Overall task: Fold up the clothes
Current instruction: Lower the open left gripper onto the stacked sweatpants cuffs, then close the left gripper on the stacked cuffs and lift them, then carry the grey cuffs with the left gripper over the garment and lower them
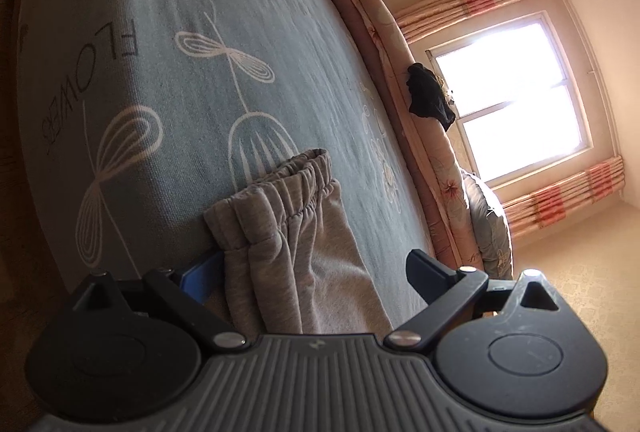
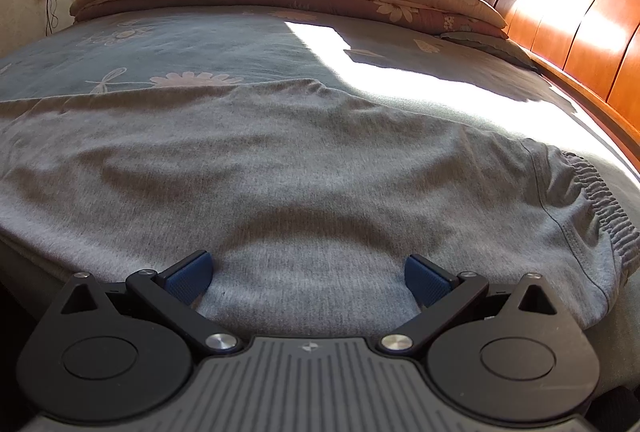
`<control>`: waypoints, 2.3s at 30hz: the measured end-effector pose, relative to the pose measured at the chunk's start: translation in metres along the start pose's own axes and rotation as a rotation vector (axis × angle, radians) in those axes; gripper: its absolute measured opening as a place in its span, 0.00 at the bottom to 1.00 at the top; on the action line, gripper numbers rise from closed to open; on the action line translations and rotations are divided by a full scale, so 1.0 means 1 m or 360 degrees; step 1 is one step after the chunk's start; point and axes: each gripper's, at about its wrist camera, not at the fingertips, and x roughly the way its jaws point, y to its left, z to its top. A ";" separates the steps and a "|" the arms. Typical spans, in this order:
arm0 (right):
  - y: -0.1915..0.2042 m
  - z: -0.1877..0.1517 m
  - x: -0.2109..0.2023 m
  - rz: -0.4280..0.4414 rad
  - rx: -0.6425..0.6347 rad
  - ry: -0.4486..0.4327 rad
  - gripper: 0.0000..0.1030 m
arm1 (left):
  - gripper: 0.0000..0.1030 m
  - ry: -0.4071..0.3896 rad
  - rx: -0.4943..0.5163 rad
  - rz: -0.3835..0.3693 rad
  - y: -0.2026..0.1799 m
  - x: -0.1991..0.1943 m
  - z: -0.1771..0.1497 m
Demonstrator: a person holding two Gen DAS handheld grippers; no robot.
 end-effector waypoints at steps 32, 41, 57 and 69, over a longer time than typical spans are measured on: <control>0.011 0.005 0.004 -0.0052 -0.0002 0.0036 1.00 | 0.93 0.0076 0.0216 0.0000 -0.010 0.031 0.016; 0.011 0.004 0.005 -0.0045 -0.0008 0.0021 1.00 | 0.31 0.0071 0.0314 0.0188 -0.005 0.014 0.013; 0.011 0.004 0.003 -0.0037 -0.0050 -0.0001 1.00 | 0.26 0.0110 0.0768 0.0434 -0.098 0.005 -0.006; 0.049 0.007 -0.034 -0.0247 -0.0460 -0.0375 1.00 | 0.25 0.0200 0.1041 0.0174 -0.176 0.003 -0.055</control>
